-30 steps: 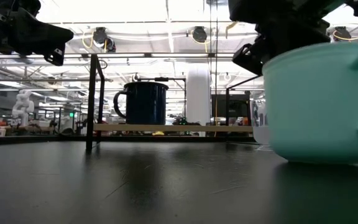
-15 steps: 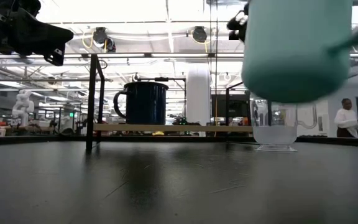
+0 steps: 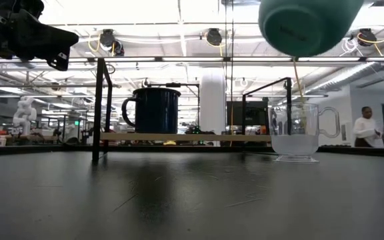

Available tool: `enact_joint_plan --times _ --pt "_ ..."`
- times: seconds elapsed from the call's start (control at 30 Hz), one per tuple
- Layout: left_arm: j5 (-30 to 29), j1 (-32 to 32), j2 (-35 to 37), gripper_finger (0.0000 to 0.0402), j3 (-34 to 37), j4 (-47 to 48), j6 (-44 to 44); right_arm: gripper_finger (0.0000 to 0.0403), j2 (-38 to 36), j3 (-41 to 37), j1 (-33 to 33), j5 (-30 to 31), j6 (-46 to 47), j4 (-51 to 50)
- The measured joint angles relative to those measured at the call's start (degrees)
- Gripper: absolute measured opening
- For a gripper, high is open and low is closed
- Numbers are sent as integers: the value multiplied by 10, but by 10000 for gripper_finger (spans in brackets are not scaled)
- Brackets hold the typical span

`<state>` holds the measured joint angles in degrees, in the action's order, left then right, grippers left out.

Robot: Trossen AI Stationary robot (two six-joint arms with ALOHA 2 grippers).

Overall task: Stack small to large cups/mugs on shelf
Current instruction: Put the light blue cup on the shelf

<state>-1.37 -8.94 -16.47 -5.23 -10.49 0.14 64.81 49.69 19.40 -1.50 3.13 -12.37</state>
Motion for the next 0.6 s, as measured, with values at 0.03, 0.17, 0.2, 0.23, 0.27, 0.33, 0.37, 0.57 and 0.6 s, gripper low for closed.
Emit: enact_joint_plan --times 0.03,0.17,0.2,0.23,0.27,0.33,0.37,0.57,0.6 --pt "0 0 0 24 0 0 0 1 -14 -13 4 9 0 13" --pt "0 0 0 24 0 0 0 1 -65 -65 15 17 -8 50" --pt "0 0 0 24 0 0 0 1 -75 -78 16 18 -8 63" --pt "0 0 0 24 0 0 0 1 -84 -92 18 19 -8 76" --pt "0 0 0 24 0 0 0 1 -93 -104 18 19 -8 82" --pt "0 0 0 24 0 0 0 0 -106 -127 19 20 -5 96" --pt "0 0 0 24 0 0 0 0 -112 -138 19 21 -5 106" --pt "0 0 0 24 0 0 -3 0 -131 -176 21 30 -8 147" --pt "0 0 0 24 0 0 -3 0 -132 -180 21 30 -8 147"
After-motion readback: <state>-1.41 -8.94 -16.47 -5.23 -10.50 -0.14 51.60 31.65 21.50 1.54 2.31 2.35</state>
